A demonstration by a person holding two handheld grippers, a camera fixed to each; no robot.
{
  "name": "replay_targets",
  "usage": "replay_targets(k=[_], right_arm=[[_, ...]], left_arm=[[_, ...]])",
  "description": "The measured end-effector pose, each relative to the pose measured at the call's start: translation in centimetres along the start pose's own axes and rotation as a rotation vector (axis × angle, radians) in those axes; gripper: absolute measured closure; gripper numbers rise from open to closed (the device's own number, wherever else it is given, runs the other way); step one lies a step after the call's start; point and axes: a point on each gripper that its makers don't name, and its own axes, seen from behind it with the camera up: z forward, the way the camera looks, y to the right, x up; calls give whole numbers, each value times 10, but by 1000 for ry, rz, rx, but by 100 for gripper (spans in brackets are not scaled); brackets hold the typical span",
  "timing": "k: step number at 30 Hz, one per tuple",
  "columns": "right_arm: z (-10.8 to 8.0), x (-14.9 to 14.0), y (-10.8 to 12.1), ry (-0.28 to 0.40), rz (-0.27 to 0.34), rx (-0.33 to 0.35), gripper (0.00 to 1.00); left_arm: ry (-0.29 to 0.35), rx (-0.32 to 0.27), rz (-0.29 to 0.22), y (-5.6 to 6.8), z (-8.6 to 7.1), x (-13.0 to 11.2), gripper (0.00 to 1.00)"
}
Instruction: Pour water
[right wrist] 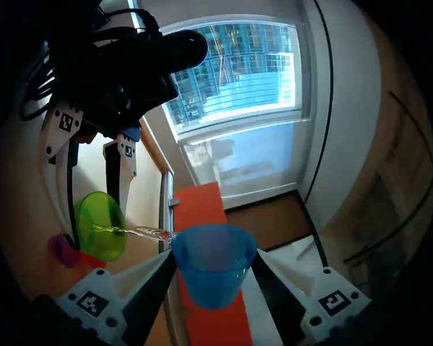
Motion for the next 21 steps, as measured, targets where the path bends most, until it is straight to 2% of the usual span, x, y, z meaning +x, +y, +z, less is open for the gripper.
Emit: replay_targets(k=[21], right_arm=[[0, 10, 3, 4, -103, -17, 10]], left_arm=[[3, -4, 1, 2, 0, 1, 12]])
